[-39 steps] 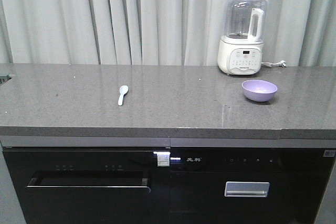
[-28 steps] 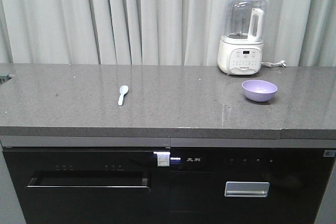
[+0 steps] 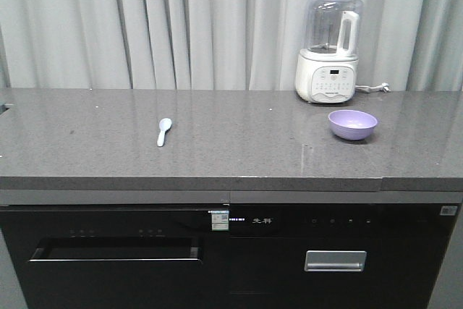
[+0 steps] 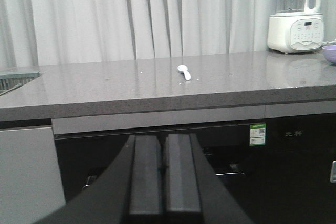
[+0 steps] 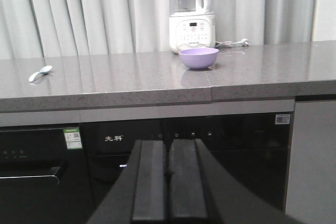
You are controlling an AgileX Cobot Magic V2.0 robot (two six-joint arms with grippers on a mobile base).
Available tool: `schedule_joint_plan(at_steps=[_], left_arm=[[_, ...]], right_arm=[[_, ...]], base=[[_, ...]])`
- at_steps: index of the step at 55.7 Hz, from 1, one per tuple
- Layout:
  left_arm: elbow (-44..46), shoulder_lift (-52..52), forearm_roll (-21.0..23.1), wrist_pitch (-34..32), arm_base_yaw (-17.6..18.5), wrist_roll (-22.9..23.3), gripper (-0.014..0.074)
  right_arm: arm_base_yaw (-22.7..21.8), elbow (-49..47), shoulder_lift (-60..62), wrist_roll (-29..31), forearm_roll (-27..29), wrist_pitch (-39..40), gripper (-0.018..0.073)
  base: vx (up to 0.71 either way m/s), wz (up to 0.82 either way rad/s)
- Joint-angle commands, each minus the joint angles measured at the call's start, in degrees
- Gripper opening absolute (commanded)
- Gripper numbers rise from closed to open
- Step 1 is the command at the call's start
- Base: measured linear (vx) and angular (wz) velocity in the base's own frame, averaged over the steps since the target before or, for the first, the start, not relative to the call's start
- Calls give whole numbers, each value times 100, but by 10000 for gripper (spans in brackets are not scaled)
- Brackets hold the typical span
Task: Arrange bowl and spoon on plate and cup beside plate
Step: 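Drive the base toward the spoon and lavender bowl on the counter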
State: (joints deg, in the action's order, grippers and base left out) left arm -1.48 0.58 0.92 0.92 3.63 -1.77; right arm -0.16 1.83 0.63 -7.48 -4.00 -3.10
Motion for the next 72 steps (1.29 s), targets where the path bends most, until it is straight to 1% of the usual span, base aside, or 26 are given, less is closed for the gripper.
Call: schedule_joint_plan(at_steps=[1, 22, 47, 59, 72], left_arm=[[141, 87, 11, -443, 6, 44, -3], [141, 87, 11, -443, 6, 44, -3], [141, 87, 11, -443, 6, 44, -3], [141, 87, 11, -443, 6, 44, -3], [141, 87, 11, -443, 6, 44, -3]], right_arm=[[-22, 16, 29, 35, -39, 473, -8], [-22, 16, 29, 35, -39, 473, -8], [-27, 16, 29, 35, -39, 473, -8], [-27, 16, 29, 35, -39, 473, -8], [-27, 16, 29, 35, -39, 473, -8]], base=[[3, -13], [11, -28], [26, -24], [35, -1], [42, 27]])
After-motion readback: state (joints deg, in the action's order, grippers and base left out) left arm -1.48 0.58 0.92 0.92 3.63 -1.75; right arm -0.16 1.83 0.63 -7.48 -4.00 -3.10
